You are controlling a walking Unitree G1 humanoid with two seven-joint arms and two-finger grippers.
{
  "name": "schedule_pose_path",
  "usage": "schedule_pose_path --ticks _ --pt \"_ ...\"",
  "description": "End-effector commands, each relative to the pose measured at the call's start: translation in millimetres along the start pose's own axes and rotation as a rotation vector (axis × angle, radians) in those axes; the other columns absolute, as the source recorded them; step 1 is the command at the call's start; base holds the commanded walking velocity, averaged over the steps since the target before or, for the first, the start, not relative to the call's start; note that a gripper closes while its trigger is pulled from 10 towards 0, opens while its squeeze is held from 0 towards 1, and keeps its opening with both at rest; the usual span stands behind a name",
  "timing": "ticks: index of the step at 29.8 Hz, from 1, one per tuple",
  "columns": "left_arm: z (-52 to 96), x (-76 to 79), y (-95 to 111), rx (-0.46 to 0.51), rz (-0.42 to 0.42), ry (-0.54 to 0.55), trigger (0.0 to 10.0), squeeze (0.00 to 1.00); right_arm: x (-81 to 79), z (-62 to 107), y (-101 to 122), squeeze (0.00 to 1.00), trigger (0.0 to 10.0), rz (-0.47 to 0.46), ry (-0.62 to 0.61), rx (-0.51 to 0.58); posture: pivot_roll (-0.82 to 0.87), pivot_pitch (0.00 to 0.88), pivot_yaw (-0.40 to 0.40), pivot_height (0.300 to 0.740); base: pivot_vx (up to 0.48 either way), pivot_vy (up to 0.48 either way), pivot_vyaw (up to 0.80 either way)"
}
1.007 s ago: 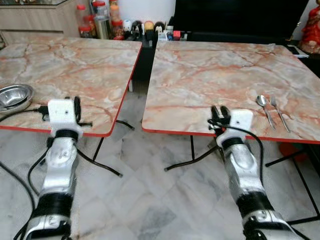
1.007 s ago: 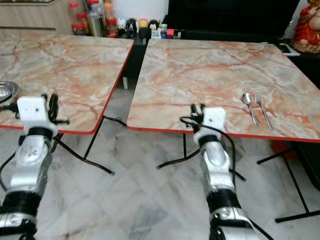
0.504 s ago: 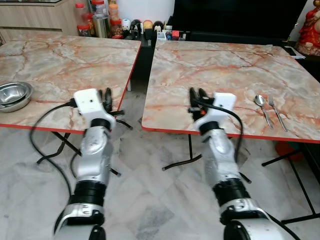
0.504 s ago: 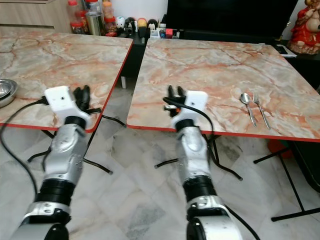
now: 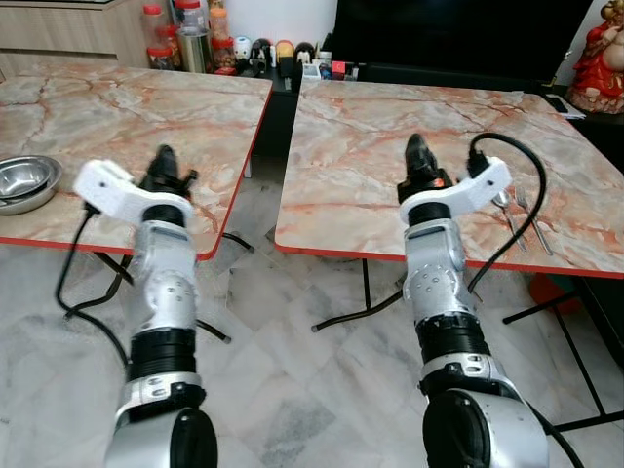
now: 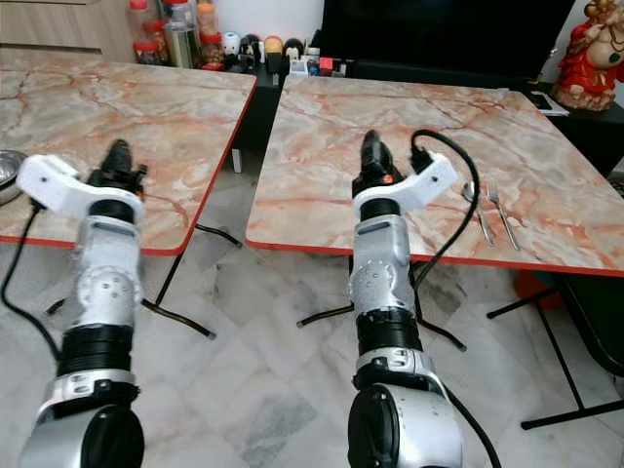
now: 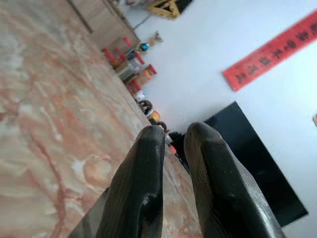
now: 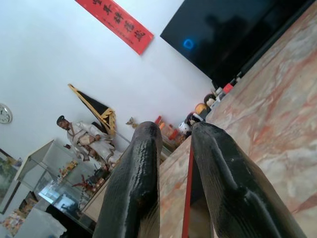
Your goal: Setting the table
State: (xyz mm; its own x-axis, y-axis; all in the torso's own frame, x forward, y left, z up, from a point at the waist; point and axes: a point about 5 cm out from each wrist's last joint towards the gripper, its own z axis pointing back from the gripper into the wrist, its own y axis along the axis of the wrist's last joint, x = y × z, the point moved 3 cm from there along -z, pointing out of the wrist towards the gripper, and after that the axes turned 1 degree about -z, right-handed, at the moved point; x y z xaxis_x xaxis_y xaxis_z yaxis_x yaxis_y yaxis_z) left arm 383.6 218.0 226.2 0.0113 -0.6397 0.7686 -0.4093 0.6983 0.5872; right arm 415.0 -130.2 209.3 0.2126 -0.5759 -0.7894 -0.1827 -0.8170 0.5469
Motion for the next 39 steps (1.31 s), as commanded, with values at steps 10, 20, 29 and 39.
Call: schedule_pose_path --ticks 10,20,29,39 --pt "-6.8 -40.9 55.8 0.069 -0.416 0.075 10.0 0.0 42.5 2.0 59.1 0.0 10.0 0.313 -0.103 0.083 0.09 0.0 -0.073 0.728 0.0 0.0 0.0" --pt "2.7 -34.9 3.8 -0.124 -1.491 -0.167 10.0 0.0 40.7 2.9 24.6 0.0 10.0 1.202 0.042 -0.168 0.1 0.0 -0.075 0.728 0.0 0.0 0.0" --pt "10.9 -43.9 -23.2 -0.203 -1.817 -0.325 10.0 0.0 54.2 9.2 12.0 0.0 10.0 1.49 0.103 -0.256 0.1 0.0 -0.072 0.728 0.0 0.0 0.0" --pt "51.8 -114.6 -49.0 -0.473 -1.826 -0.304 10.0 0.0 119.0 58.3 -14.2 0.0 10.0 1.516 0.014 -0.483 0.11 0.0 -0.066 0.728 0.0 0.0 0.0"
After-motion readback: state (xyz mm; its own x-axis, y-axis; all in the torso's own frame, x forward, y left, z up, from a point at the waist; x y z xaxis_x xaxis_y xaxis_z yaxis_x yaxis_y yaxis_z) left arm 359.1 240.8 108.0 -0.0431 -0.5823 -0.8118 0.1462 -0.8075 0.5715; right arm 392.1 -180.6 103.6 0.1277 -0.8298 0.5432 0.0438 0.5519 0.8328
